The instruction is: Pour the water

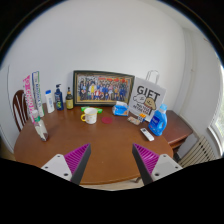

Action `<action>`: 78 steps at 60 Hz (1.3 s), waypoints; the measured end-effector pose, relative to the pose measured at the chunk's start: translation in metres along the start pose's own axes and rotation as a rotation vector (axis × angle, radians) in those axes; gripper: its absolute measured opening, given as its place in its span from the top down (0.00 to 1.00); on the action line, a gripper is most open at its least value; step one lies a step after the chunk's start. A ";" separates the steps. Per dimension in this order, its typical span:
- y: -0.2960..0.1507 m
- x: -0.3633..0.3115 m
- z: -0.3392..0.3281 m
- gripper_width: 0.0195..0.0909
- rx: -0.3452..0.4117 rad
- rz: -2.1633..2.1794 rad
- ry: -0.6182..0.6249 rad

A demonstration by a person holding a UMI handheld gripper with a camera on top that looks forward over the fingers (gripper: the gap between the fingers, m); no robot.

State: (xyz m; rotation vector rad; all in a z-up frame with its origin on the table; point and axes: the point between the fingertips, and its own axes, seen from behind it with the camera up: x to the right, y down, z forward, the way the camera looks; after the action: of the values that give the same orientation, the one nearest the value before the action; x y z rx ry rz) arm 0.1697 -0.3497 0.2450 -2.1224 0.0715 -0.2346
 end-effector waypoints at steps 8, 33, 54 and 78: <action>0.007 -0.033 0.006 0.07 -0.021 -0.019 -0.027; 0.023 -0.271 0.038 0.07 0.037 -0.037 -0.295; 0.016 -0.416 0.155 0.07 0.143 -0.028 -0.405; 0.013 -0.446 0.217 0.56 0.206 -0.050 -0.406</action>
State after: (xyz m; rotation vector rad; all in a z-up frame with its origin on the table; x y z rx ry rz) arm -0.2240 -0.1116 0.0596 -1.9286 -0.2354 0.1566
